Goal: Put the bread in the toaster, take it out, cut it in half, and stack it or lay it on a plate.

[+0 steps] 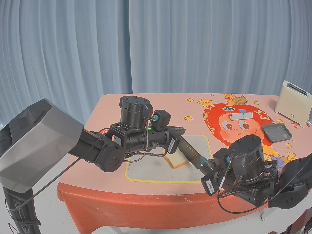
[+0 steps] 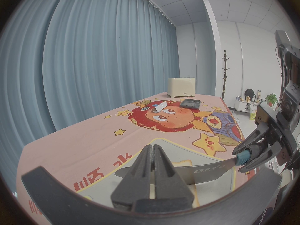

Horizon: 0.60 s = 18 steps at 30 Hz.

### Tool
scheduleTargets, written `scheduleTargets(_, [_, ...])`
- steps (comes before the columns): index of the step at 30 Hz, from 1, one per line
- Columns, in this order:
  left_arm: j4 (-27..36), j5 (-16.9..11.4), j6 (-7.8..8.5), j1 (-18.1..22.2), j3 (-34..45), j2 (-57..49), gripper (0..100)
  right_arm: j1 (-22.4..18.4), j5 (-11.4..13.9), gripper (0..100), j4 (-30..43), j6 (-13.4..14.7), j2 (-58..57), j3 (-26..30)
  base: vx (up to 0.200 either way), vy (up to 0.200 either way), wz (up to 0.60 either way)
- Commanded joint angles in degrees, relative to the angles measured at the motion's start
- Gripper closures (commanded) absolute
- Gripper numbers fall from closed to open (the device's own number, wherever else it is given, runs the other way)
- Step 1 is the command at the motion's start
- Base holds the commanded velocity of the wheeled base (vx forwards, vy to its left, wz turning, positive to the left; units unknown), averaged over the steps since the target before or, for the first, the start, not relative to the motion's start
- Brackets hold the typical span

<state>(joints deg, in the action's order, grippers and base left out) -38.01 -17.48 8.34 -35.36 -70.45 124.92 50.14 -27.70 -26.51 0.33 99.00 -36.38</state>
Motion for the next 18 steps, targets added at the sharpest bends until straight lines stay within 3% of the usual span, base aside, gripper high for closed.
scheduleTargets(1, [0.1, 0.1, 0.01, 0.1, 0.6, 0.2, 100, 0.0, 0.0, 100, -0.1, 0.0, 0.0, -0.1, 0.0, 0.0, 0.0])
scheduleTargets(18, [0.1, 0.1, -0.34, 0.3, 0.3, 1.4, 100, -0.4, -0.1, 100, -0.2, 0.1, -0.1, -0.6, 0.0, 0.0, 0.0])
